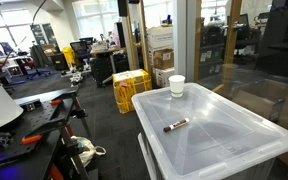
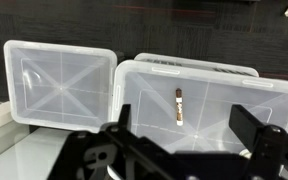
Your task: Put the marker in the cup
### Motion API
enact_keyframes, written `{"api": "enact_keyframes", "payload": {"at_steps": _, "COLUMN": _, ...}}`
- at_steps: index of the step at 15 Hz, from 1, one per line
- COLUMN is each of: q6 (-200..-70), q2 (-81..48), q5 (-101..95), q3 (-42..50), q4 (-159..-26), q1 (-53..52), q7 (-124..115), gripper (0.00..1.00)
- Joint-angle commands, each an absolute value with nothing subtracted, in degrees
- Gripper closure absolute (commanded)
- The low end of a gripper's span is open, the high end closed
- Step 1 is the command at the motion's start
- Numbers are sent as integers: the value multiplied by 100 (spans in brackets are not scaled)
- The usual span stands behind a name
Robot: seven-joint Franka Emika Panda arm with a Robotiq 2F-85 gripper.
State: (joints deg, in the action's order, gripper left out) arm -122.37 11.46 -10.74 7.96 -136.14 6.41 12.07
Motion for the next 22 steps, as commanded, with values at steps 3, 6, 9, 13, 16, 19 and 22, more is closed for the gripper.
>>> {"api": "enact_keyframes", "payload": {"at_steps": 3, "q6": -13138, "q2": 590, "q5": -1005, "q3": 513, "q4": -13330, "q1": 438, "q7": 766, "gripper": 0}}
{"api": "enact_keyframes", "payload": {"at_steps": 6, "q6": -13869, "q2": 302, "q5": -1044, "q3": 324, "q4": -13300, "q1": 296, "q7": 740, "gripper": 0}}
{"api": "enact_keyframes", "payload": {"at_steps": 9, "q6": -14482, "q2": 3, "q5": -926, "q3": 212, "q4": -13291, "q1": 190, "q7": 882, "gripper": 0}}
{"api": "enact_keyframes", "payload": {"at_steps": 13, "q6": -15049, "q2": -369, "q5": -770, "q3": 131, "q4": -13341, "q1": 126, "q7": 1138, "gripper": 0}}
{"api": "enact_keyframes", "payload": {"at_steps": 16, "q6": -15296, "q2": -659, "q5": -762, "q3": 100, "q4": -13358, "q1": 139, "q7": 1180, "gripper": 0}}
{"api": "enact_keyframes", "payload": {"at_steps": 19, "q6": -15430, "q2": -936, "q5": -843, "q3": 120, "q4": -13320, "q1": 173, "q7": 1140, "gripper": 0}}
{"api": "enact_keyframes", "payload": {"at_steps": 22, "q6": -15498, "q2": -1212, "q5": -753, "q3": 120, "q4": -13204, "q1": 266, "q7": 1279, "gripper": 0}}
